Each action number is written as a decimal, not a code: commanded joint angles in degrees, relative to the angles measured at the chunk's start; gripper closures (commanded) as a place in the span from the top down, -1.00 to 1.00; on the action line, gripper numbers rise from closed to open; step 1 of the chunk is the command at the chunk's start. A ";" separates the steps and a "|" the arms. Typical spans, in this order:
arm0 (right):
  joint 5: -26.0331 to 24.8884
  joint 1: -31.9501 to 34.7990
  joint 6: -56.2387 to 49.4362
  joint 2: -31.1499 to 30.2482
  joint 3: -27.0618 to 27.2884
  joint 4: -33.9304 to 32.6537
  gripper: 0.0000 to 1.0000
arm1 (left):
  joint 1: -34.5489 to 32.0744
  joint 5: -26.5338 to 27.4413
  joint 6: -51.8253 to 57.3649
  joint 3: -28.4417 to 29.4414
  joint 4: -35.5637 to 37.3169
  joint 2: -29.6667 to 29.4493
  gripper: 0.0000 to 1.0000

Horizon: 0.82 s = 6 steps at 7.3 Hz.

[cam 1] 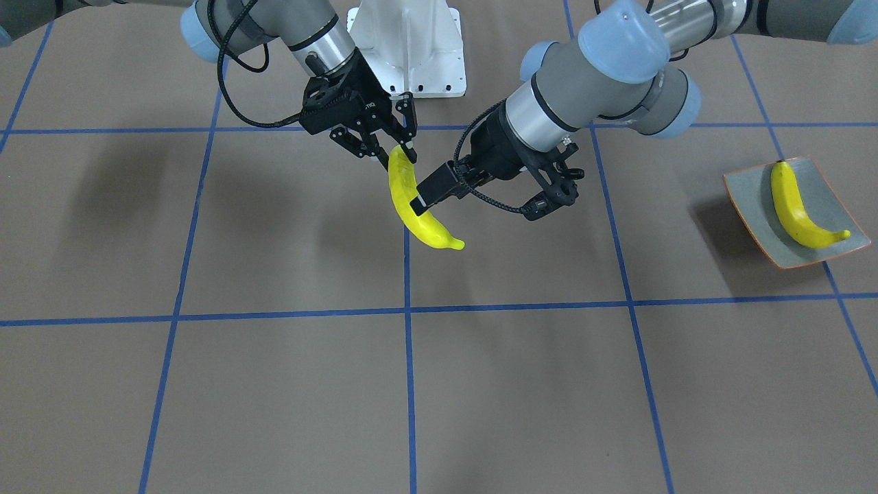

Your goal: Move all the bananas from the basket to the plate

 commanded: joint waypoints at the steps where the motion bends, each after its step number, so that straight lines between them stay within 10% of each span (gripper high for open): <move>1: -0.18 -0.14 -0.98 0.47 0.56 -1.19 -1.00 | 0.04 0.80 2.00 0.40 0.16 0.91 0.98; 5: -0.44 -0.14 -0.98 4.95 0.91 -7.26 -1.00 | 1.00 2.39 1.83 1.37 0.25 0.30 0.95; 6: -0.44 -0.14 -0.98 5.04 0.91 -7.26 -1.00 | 1.00 2.39 1.66 1.37 0.16 0.21 0.63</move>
